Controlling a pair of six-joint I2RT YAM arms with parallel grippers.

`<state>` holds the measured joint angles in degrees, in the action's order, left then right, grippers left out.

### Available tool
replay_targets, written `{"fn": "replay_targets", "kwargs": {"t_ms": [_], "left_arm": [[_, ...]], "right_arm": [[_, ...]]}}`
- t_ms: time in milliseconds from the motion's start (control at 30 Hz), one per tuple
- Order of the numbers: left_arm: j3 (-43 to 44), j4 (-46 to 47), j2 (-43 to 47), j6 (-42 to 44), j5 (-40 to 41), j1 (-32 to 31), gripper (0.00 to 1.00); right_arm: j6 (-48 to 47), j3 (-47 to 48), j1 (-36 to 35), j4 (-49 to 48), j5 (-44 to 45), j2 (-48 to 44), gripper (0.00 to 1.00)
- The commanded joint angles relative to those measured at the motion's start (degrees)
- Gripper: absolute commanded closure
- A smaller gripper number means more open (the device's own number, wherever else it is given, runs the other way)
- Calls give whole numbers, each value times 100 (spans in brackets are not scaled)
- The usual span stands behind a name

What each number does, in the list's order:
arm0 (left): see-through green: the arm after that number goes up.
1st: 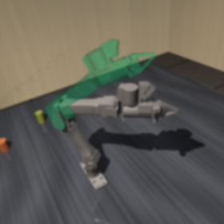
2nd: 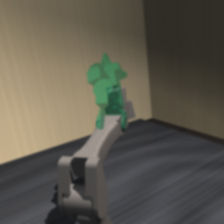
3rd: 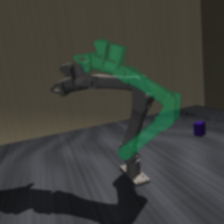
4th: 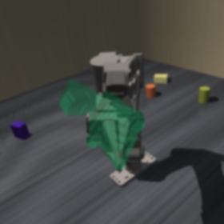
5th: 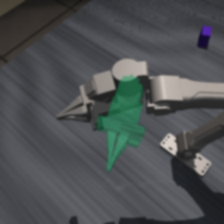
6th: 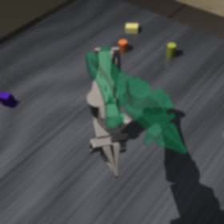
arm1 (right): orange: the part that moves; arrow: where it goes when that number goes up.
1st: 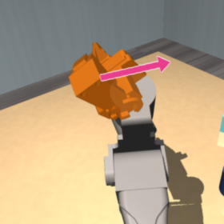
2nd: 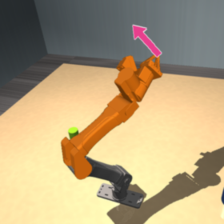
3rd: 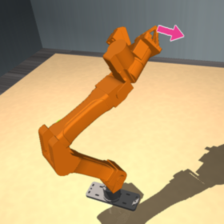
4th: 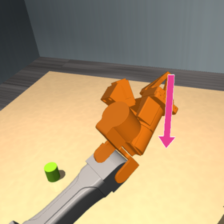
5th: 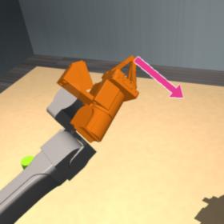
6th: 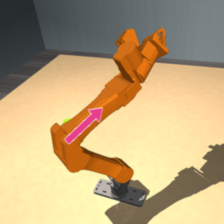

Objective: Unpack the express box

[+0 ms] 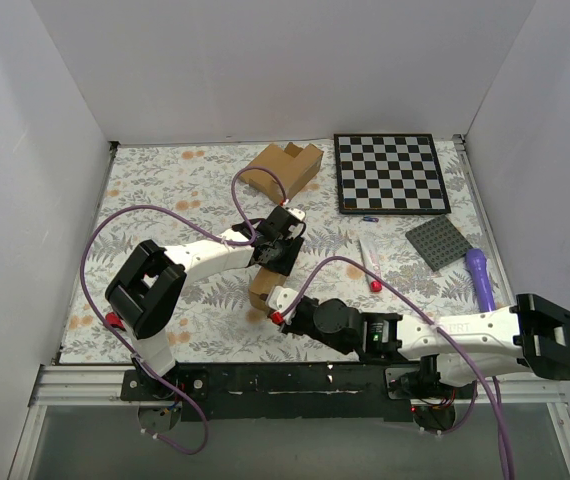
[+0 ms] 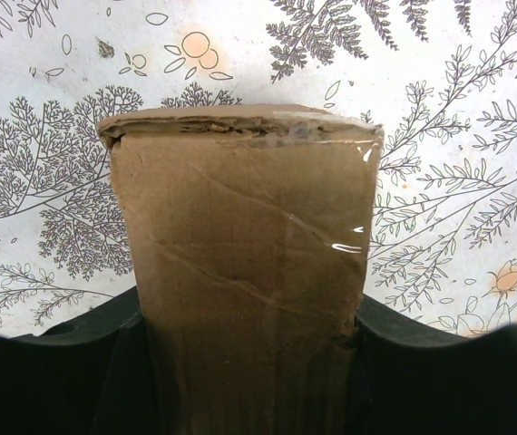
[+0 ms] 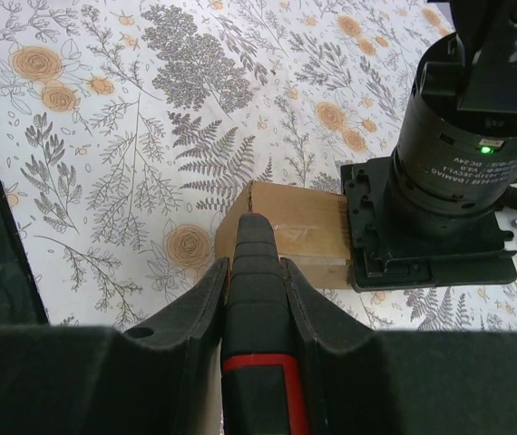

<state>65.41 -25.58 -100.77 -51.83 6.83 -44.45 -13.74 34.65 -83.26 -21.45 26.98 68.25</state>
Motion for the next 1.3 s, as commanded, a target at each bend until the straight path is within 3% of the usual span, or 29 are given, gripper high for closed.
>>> {"fn": "replay_targets", "kwargs": {"t_ms": [0, 500, 667, 700, 733, 767, 900, 1133, 1267], "left_arm": [[-204, -360, -294, 15, -147, 32, 100], [-151, -351, -268, 42, -130, 32, 100], [-55, -360, -197, 24, -24, 32, 100], [33, -368, -154, 50, -15, 32, 97], [77, -368, -101, 42, -59, 32, 88], [121, -360, -66, 50, -85, 32, 65], [429, -368, 57, 59, -112, 24, 29], [850, -368, 365, -98, 72, 15, 6], [1000, -202, 795, -213, 643, 24, 2]], "right_arm": [[248, -196, -14, 290, 167, -320, 99], [618, -732, -14, 1125, 413, -1032, 99], [654, -829, -6, 1021, 632, -1856, 99], [636, -785, -14, 985, 702, -1963, 99], [627, -724, -14, 1029, 738, -2034, 99], [609, -654, -14, 1073, 782, -2113, 99], [591, -390, -14, 1179, 940, -2158, 99], [661, -337, -14, 1196, 1063, -2219, 99], [705, -310, -14, 1292, 1326, -2438, 99]]}}
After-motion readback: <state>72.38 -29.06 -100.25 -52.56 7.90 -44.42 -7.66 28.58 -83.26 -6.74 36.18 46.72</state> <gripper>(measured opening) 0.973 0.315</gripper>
